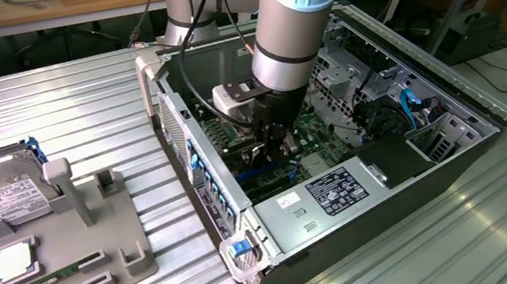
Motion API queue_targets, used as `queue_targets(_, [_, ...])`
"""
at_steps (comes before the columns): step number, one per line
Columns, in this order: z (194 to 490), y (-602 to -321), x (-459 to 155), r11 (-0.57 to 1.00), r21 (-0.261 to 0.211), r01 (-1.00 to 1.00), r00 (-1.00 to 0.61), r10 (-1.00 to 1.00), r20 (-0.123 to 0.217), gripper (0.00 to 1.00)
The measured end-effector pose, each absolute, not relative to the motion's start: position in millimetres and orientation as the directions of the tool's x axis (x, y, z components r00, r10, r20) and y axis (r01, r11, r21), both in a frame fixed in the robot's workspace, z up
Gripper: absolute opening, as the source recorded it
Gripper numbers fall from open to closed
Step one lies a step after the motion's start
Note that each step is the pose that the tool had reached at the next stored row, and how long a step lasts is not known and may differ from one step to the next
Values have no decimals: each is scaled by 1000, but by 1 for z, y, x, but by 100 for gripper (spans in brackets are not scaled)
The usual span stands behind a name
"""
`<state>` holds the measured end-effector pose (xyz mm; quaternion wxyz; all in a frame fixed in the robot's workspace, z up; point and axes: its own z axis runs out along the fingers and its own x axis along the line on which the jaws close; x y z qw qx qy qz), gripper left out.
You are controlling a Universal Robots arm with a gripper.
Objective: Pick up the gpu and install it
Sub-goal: 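Insert the gpu into the slot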
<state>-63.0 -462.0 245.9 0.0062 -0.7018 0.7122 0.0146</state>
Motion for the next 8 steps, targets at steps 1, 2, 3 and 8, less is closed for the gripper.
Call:
queue_targets(1, [248, -462, -63, 15, 11, -1000, -15, -999, -29, 28])
queue_targets(2, [251, -462, -63, 15, 8, -1000, -15, -999, -29, 28])
queue_targets(3, [251, -462, -63, 15, 7, -1000, -15, -999, -30, 28])
queue_targets(8, [251, -462, -63, 15, 4, -1000, -15, -999, -29, 28])
